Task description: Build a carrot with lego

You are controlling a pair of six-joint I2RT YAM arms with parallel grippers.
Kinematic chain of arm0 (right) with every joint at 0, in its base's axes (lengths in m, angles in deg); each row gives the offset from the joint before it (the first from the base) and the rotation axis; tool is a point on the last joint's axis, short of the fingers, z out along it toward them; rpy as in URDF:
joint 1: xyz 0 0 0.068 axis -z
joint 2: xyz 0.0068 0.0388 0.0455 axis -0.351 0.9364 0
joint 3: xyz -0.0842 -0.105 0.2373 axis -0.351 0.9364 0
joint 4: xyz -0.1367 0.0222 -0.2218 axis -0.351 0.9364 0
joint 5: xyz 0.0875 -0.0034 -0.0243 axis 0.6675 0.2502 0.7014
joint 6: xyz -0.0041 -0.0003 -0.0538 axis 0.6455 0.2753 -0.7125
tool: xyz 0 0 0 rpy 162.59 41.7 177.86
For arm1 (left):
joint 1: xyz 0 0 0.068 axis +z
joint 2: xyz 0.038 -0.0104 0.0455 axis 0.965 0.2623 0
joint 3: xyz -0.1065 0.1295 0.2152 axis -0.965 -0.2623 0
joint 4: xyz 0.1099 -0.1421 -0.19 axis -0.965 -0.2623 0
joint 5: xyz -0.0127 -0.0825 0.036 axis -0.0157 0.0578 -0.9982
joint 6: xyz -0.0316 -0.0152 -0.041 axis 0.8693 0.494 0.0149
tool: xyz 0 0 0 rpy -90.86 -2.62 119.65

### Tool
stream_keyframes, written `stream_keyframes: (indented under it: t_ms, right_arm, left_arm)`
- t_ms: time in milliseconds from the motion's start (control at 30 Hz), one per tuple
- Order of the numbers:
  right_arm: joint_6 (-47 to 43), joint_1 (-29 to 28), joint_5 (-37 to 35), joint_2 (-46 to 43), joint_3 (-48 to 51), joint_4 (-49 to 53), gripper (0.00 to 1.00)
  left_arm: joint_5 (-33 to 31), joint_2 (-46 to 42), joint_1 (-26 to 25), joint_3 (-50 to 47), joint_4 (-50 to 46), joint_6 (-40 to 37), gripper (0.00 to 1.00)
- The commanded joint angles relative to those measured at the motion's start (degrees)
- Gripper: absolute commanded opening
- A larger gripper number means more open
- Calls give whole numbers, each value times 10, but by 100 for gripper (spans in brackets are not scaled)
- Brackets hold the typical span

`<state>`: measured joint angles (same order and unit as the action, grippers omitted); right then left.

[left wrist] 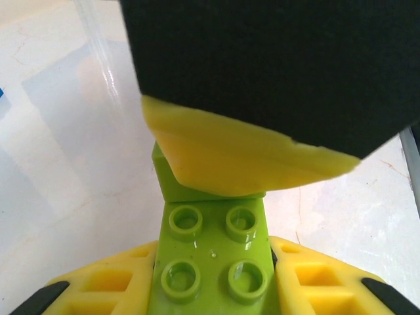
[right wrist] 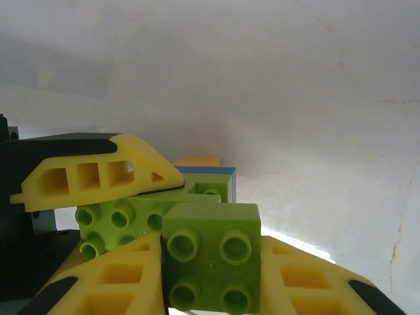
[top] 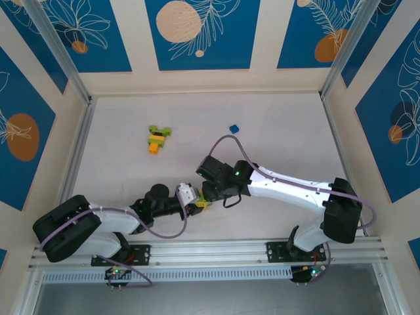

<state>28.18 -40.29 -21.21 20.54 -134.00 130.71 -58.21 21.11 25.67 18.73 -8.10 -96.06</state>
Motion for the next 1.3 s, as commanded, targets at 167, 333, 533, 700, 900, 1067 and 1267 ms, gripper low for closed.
stream_keyframes:
  t_ms: [167,333,533,700,900,1067,1267]
  right_arm:
    - [-22,-3,7,35,55,34,27]
    - [-35,-3,-6,40,59,42,27]
    - [-48,-5,-18,56,55,57,27]
    - [-50,-7,-18,65,52,55,27]
    - [-59,-12,-22,76,32,65,28]
    - [-62,-15,-24,69,20,61,32]
    - [-65,-16,-23,43,21,47,40]
  left_arm:
    - [7,22,8,-3,-47,-16,29]
    - [8,24,8,-2,-49,-16,29]
    - [7,25,9,-1,-50,-15,30]
    - [5,28,10,1,-51,-15,30]
    - [4,27,9,1,-51,-15,31]
    - [5,26,9,1,-52,-15,31]
    - [5,28,10,1,-52,-14,31]
